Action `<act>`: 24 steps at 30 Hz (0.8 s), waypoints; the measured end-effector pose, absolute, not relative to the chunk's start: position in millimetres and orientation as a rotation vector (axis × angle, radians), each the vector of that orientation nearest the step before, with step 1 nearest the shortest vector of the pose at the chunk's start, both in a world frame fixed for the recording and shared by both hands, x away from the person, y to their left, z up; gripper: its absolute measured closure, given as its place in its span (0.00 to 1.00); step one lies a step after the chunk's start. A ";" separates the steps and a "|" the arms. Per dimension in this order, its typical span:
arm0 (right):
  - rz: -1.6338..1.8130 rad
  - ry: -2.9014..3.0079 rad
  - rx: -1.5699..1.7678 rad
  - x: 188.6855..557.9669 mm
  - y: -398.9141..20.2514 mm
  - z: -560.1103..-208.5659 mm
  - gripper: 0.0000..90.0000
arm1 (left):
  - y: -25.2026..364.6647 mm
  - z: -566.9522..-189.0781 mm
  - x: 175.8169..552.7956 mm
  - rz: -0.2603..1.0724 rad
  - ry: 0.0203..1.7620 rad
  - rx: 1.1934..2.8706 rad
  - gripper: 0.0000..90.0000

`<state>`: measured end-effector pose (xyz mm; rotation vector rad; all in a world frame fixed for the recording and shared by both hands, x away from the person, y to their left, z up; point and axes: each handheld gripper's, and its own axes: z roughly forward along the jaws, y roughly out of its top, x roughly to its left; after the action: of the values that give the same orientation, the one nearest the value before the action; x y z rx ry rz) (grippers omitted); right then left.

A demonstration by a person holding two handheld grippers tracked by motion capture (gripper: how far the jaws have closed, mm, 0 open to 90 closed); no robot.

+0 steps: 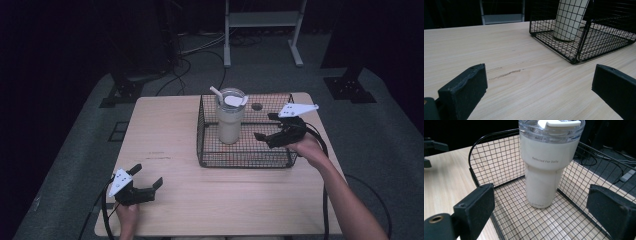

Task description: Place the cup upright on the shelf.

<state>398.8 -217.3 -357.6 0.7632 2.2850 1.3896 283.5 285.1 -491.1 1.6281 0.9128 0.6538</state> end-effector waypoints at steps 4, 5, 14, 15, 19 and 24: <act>1.394 2.291 0.763 393.2 -221.5 -361.1 0.08 | 284.9 -491.2 283.6 0.654 0.913 1.626 0.00; 1.389 2.296 0.760 391.9 -222.4 -361.7 0.08 | 284.7 -491.2 283.6 0.654 0.913 1.624 0.00; 1.412 2.300 0.744 377.3 -227.0 -364.7 0.08 | 284.4 -491.2 283.3 0.652 0.915 1.625 0.00; 1.412 2.300 0.744 377.3 -227.0 -364.7 0.08 | 284.4 -491.2 283.3 0.652 0.915 1.625 0.00; 1.416 2.309 0.732 371.7 -227.6 -367.4 0.08 | 284.6 -491.1 283.3 0.653 0.914 1.628 0.00; 1.417 2.328 0.717 363.0 -227.2 -371.4 0.08 | 284.6 -491.2 283.3 0.654 0.913 1.628 0.00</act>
<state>363.0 -227.2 -371.4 0.7168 2.3283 1.4168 283.3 284.6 -491.2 1.6282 0.9129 0.6538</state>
